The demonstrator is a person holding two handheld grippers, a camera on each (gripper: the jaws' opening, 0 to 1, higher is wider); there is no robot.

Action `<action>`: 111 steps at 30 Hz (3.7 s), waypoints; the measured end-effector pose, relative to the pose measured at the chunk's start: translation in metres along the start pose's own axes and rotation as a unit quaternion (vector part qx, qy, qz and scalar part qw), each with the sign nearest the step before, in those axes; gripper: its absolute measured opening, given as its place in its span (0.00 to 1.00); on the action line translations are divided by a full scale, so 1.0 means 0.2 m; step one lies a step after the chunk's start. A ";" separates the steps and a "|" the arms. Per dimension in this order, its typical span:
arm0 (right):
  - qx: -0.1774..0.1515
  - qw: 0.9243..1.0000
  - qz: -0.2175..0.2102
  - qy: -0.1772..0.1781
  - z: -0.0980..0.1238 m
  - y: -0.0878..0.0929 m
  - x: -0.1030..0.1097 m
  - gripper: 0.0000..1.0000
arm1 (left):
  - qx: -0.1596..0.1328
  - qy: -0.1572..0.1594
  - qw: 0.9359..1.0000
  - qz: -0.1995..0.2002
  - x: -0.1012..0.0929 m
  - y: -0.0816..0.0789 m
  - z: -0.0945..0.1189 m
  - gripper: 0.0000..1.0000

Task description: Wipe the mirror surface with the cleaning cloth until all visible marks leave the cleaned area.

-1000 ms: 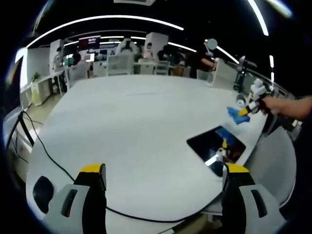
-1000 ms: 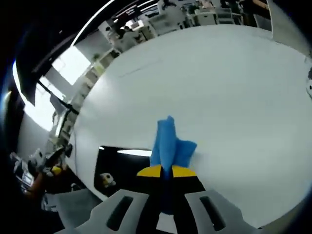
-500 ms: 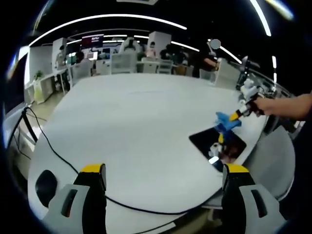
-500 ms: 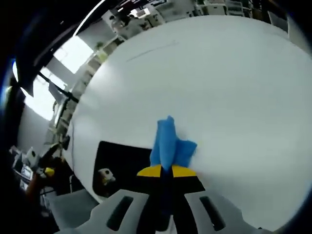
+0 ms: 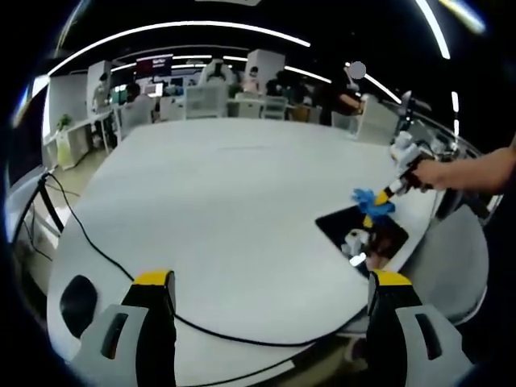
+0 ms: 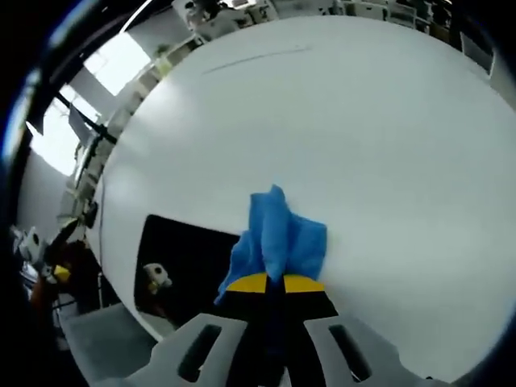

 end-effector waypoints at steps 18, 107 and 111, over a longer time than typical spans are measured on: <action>0.037 0.997 0.033 -0.053 -0.18 -0.10 0.40 0.00 | 0.005 0.015 1.000 -0.020 0.01 -0.05 -0.04 1.00; 0.050 0.995 0.041 -0.079 0.00 0.17 0.22 0.00 | -0.002 0.021 0.999 -0.038 -0.09 -0.08 -0.03 1.00; 0.052 0.996 0.032 -0.069 0.02 0.18 0.15 0.00 | -0.002 0.023 0.999 -0.037 -0.10 -0.08 -0.04 1.00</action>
Point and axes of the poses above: the point that each gripper's makers call its tool centre point, and the gripper's own axes: z roughly backward along the fingers, x roughly to its left, y roughly out of its underside, the point moved 8 cm from there along z, roughly backward along the fingers, and after that the axes turned 4 degrees about -z, right-handed, at the moved point
